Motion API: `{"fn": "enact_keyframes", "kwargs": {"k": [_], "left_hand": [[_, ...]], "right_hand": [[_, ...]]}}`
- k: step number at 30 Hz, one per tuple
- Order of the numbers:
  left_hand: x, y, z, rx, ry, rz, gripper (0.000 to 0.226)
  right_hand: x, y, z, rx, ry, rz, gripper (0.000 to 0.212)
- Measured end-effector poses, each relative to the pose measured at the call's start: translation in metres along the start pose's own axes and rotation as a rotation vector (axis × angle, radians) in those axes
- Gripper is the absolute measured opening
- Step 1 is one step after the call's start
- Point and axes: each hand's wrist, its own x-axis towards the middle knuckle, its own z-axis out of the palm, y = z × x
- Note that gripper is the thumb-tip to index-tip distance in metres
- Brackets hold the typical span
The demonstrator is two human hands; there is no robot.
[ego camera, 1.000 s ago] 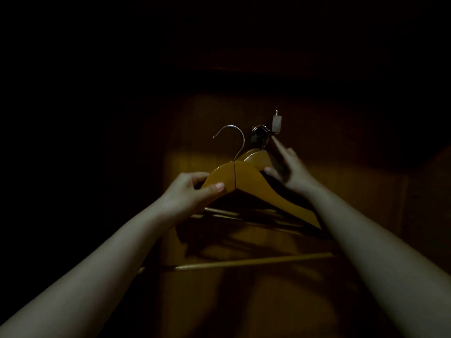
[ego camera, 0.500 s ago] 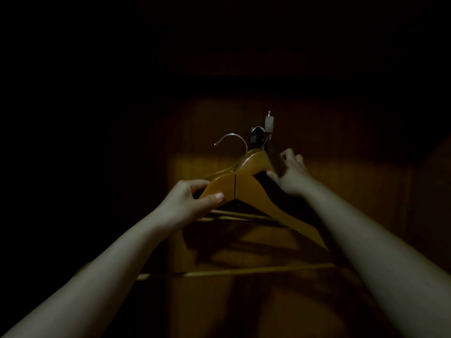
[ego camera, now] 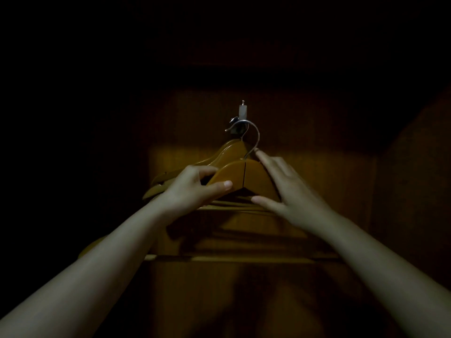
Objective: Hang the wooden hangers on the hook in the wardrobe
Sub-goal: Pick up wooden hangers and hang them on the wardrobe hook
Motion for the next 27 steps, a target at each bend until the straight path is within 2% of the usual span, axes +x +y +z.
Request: {"fn": "enact_keyframes", "kwargs": {"k": [3,8,10,13,15,18,27], "left_hand": [[0.013,0.01,0.012,0.005,-0.045,0.041,0.027],[0.036,0.026,0.028,0.119,-0.048,0.112,0.032],[0.043,0.032,0.033,0.309,0.05,0.16,0.041],[0.047,0.025,0.04,0.83,0.225,0.204,0.056],[0.051,0.012,0.04,0.969,0.262,0.226,0.06],[0.067,-0.005,0.029,0.892,0.247,0.191,0.058],[0.09,-0.044,0.008,0.698,0.133,-0.123,0.057]], "right_hand": [[-0.008,0.002,0.003,0.006,0.102,0.033,0.093],[-0.01,0.021,-0.006,0.08,0.194,0.121,0.089],[-0.001,0.029,-0.01,0.076,0.195,0.144,0.089],[0.015,0.038,-0.012,0.116,0.181,0.176,0.09],[0.027,0.043,-0.01,0.13,0.157,0.192,0.091],[0.047,0.048,-0.004,0.13,0.113,0.194,0.091],[0.099,0.051,0.028,0.126,0.009,0.176,0.092]]}}
